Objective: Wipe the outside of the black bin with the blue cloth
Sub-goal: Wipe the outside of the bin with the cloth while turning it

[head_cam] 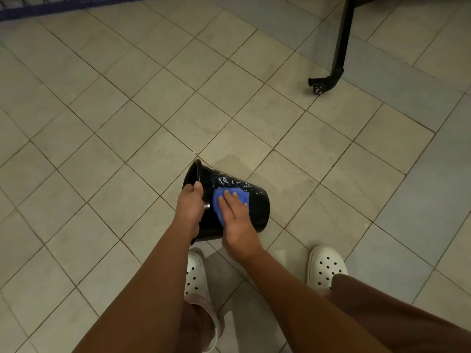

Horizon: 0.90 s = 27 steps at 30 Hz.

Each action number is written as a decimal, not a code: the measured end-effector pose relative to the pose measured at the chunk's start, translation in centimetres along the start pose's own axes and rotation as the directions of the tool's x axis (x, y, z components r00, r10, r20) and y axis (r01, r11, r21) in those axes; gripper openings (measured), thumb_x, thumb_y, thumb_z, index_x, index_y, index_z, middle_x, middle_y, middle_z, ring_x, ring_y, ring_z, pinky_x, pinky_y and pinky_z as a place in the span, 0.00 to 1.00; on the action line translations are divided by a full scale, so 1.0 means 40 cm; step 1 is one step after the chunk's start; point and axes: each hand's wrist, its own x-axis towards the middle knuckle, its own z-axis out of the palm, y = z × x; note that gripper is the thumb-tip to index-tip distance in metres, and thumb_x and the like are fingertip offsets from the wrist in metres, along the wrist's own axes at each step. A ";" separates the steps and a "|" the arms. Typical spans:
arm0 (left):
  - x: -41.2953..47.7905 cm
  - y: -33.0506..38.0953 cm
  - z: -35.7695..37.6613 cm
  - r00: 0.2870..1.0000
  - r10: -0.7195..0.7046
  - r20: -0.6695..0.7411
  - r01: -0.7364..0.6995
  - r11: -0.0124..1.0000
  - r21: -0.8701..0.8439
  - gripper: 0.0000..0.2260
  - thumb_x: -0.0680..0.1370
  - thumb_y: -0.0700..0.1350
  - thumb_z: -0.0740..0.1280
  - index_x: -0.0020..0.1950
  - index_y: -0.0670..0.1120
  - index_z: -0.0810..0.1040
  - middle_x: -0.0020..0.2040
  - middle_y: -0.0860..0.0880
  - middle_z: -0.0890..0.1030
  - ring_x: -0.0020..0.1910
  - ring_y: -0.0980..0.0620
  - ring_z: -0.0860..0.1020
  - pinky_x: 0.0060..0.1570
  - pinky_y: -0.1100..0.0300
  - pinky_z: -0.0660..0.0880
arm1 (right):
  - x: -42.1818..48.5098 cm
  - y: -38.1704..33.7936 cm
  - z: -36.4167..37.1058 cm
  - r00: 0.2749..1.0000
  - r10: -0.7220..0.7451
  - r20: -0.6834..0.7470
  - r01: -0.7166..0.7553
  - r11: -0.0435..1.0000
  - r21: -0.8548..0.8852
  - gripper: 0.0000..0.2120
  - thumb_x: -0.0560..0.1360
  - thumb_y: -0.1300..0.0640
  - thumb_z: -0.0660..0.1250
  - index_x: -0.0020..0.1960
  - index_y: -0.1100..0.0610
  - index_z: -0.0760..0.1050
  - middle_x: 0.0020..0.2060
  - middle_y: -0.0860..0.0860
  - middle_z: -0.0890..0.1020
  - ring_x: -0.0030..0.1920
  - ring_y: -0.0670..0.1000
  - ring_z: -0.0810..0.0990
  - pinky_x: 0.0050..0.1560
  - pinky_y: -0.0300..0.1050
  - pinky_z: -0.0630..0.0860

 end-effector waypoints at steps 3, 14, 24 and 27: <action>-0.001 -0.005 -0.001 1.000 0.009 -0.010 -0.009 1.000 0.003 0.14 0.85 0.50 0.53 0.54 0.46 0.75 0.55 0.40 0.80 0.57 0.39 0.79 0.61 0.38 0.75 | -0.040 0.006 0.043 0.999 -0.020 -0.037 0.018 0.998 -0.055 0.34 0.68 0.72 0.66 0.72 0.64 0.60 0.72 0.61 0.62 0.73 0.60 0.54 0.69 0.65 0.57; -0.023 -0.005 0.015 0.993 0.116 -0.012 -0.116 0.993 0.008 0.14 0.84 0.45 0.54 0.47 0.38 0.73 0.44 0.39 0.76 0.42 0.46 0.73 0.47 0.50 0.73 | 0.033 0.009 -0.010 0.996 0.087 0.029 -0.086 0.995 -0.049 0.36 0.74 0.68 0.58 0.76 0.57 0.45 0.76 0.53 0.46 0.75 0.52 0.38 0.75 0.53 0.40; -0.021 -0.013 0.006 0.994 0.106 -0.041 -0.108 0.993 -0.049 0.13 0.85 0.44 0.54 0.47 0.41 0.74 0.44 0.41 0.76 0.43 0.47 0.73 0.47 0.51 0.73 | 0.031 -0.022 0.008 0.999 -0.007 0.042 0.013 0.986 -0.165 0.36 0.72 0.66 0.61 0.76 0.58 0.49 0.76 0.55 0.51 0.75 0.57 0.44 0.74 0.58 0.43; -0.022 -0.015 0.012 0.992 0.116 -0.043 -0.119 0.991 -0.060 0.13 0.85 0.44 0.54 0.47 0.40 0.74 0.42 0.42 0.75 0.40 0.47 0.73 0.44 0.54 0.73 | 0.047 0.008 -0.017 0.991 0.113 0.078 -0.098 0.980 -0.173 0.37 0.74 0.64 0.60 0.76 0.55 0.43 0.76 0.53 0.45 0.75 0.55 0.40 0.74 0.57 0.42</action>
